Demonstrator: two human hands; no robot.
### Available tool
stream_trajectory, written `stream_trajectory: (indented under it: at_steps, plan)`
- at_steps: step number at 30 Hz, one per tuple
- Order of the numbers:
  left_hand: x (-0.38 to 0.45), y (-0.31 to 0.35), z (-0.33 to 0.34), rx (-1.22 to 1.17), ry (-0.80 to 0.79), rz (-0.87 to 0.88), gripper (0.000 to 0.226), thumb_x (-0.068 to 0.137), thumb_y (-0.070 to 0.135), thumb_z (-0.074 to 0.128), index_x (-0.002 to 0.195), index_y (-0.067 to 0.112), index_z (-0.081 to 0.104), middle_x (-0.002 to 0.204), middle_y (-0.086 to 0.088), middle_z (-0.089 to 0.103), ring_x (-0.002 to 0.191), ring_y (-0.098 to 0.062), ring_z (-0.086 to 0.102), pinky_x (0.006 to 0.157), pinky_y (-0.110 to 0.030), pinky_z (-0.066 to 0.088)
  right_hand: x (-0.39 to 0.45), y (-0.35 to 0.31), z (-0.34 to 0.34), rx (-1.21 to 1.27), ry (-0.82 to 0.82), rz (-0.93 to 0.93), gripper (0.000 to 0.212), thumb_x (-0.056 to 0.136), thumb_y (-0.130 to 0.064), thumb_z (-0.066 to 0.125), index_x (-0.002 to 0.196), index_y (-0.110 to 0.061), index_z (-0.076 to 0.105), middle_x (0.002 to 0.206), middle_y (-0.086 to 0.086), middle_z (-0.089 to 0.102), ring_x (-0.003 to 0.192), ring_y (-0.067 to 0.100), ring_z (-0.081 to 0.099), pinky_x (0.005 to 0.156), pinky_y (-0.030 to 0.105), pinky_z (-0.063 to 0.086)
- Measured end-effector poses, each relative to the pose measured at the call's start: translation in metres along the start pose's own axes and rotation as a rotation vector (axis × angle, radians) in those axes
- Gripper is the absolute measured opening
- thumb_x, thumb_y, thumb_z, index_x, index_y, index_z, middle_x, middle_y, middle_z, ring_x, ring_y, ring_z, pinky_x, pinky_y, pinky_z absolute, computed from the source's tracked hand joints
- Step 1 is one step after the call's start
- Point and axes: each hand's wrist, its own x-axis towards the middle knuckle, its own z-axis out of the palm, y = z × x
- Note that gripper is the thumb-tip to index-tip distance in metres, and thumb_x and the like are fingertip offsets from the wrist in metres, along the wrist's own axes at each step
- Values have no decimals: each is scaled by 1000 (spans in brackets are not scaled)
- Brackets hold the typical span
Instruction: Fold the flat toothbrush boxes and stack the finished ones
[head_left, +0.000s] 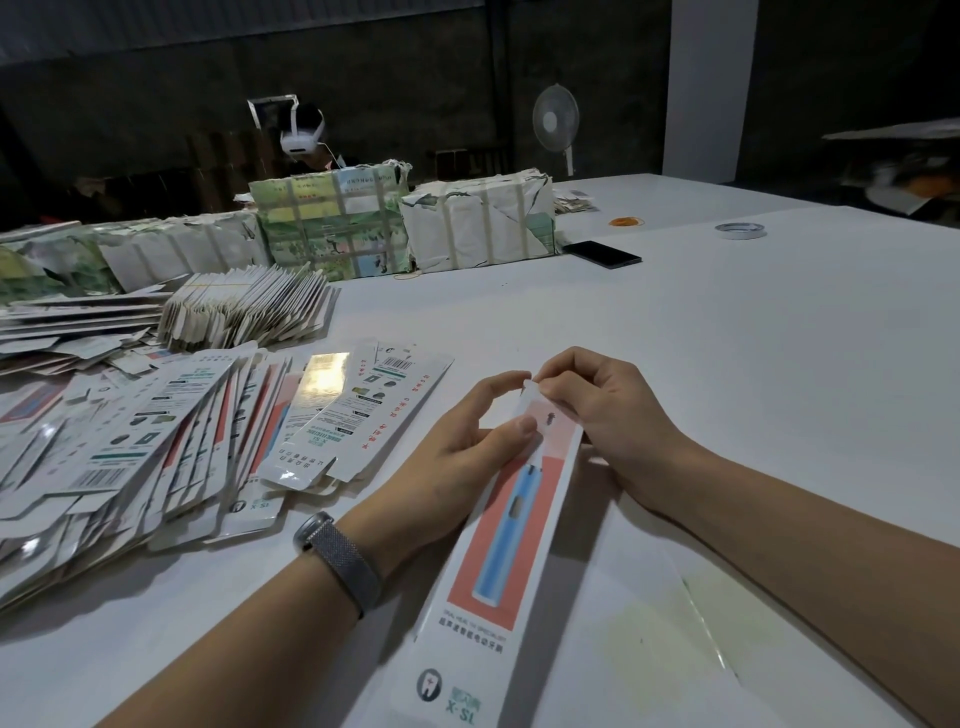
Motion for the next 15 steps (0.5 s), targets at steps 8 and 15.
stream_trajectory:
  at_steps: [8,15]
  plan:
    - [-2,1,-2,-10,33,-4,44,87,48,51,130,42,46,92,2,78,74,-17,76,65,-23,59,0,1,-1,8,-15,-13,34,97,-15,57,69,-30,68,68,-4,64,64,13,61,54,26,47]
    - [0,-3,-4,-73,110,26,38,87,48,55,123,37,48,88,-2,78,71,-19,75,62,-23,58,-1,3,0,43,-62,-39,17,86,-32,55,82,-28,70,73,-2,69,67,17,63,57,29,50]
